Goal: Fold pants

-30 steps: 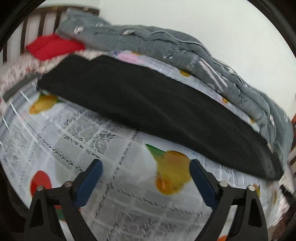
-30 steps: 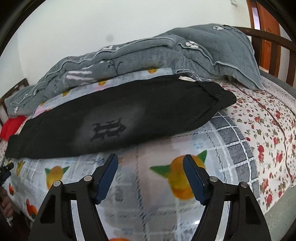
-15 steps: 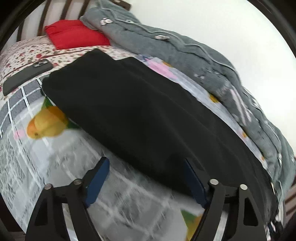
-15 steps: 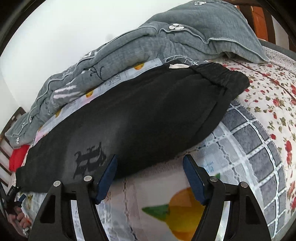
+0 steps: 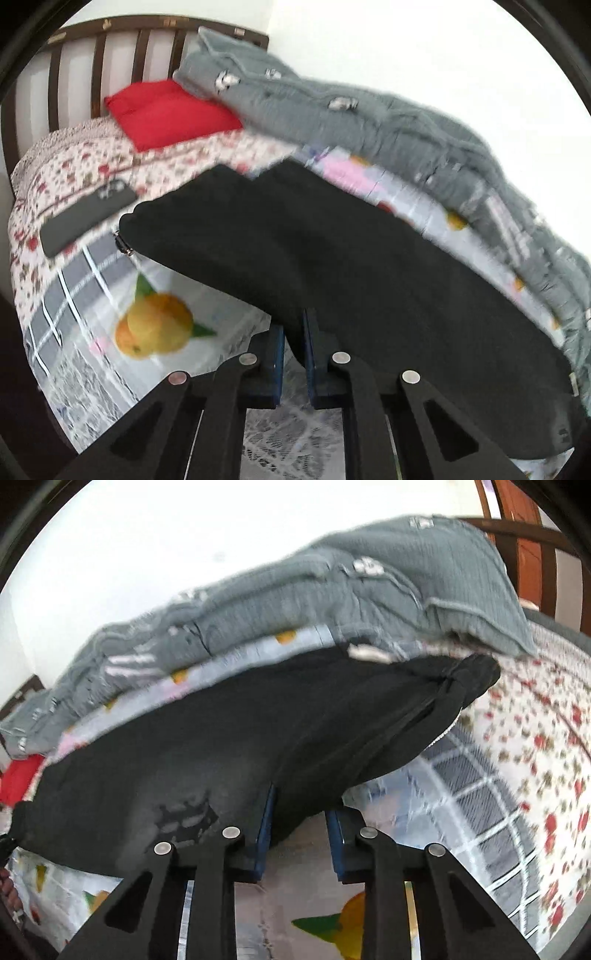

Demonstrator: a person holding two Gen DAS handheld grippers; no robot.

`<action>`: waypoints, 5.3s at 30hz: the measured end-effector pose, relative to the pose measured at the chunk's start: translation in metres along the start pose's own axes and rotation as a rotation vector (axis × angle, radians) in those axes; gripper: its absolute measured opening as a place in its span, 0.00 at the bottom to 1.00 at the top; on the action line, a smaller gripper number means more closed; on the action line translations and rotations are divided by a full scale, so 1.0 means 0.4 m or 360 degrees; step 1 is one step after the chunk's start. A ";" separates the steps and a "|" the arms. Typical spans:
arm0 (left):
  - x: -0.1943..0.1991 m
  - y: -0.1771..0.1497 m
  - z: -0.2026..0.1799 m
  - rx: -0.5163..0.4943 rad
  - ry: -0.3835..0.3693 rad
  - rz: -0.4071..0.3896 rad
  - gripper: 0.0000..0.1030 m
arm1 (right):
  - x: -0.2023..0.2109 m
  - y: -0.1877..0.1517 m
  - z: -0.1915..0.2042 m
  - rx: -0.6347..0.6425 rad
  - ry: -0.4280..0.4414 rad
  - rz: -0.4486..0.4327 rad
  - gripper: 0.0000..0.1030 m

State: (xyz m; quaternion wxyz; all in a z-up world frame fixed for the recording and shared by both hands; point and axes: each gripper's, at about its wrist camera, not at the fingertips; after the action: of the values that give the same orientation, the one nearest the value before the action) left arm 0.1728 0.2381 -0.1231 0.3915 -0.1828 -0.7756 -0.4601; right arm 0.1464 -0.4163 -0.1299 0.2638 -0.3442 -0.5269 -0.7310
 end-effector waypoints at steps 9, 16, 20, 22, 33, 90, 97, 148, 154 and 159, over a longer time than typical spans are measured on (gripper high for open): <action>0.073 0.098 -0.098 -0.0107 0.0030 -0.0225 0.10 | 0.039 0.108 0.060 0.0026 0.0020 -0.0116 0.23; 0.010 0.167 -0.175 -0.0152 0.0096 -0.0339 0.10 | -0.009 0.206 0.108 0.0065 0.0001 -0.0183 0.21; -0.051 0.207 -0.223 -0.0202 0.0141 -0.0378 0.09 | -0.075 0.268 0.133 0.0072 -0.0023 -0.0181 0.21; -0.090 0.225 -0.249 -0.0225 0.0163 -0.0387 0.10 | -0.119 0.297 0.150 0.0086 -0.0059 -0.0179 0.21; -0.283 0.228 -0.336 -0.0314 0.0294 -0.0364 0.09 | -0.350 0.345 0.178 -0.0023 -0.0173 -0.0125 0.21; -0.280 0.039 -0.083 0.0314 -0.0173 0.0263 0.25 | -0.312 0.117 -0.016 -0.0267 0.0042 0.0299 0.21; -0.231 0.014 -0.050 0.0281 -0.0224 0.0315 0.12 | -0.223 0.087 -0.057 -0.0308 0.0220 0.0122 0.07; 0.173 -0.207 -0.132 -0.0075 0.0065 -0.0007 0.60 | -0.001 -0.027 -0.433 -0.0374 -0.0060 -0.0001 0.30; 0.155 -0.214 -0.107 -0.0109 0.0106 0.0014 0.60 | 0.053 -0.043 -0.394 -0.0039 -0.0342 -0.0017 0.52; 0.107 -0.135 -0.066 -0.0110 0.0150 0.0035 0.60 | 0.137 0.007 -0.281 0.0164 -0.0513 -0.0146 0.54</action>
State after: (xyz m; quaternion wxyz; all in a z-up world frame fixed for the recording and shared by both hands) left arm 0.1228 0.1846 -0.1138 0.4261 -0.1829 -0.7379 -0.4904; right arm 0.0891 -0.5256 -0.1090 0.1594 -0.4185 -0.6143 -0.6497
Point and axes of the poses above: each gripper's, at about its wrist camera, not at the fingertips, and x roughly against the way its jaws point, z to its left, y to its top, and after that the axes turned 9 degrees about z, right-handed
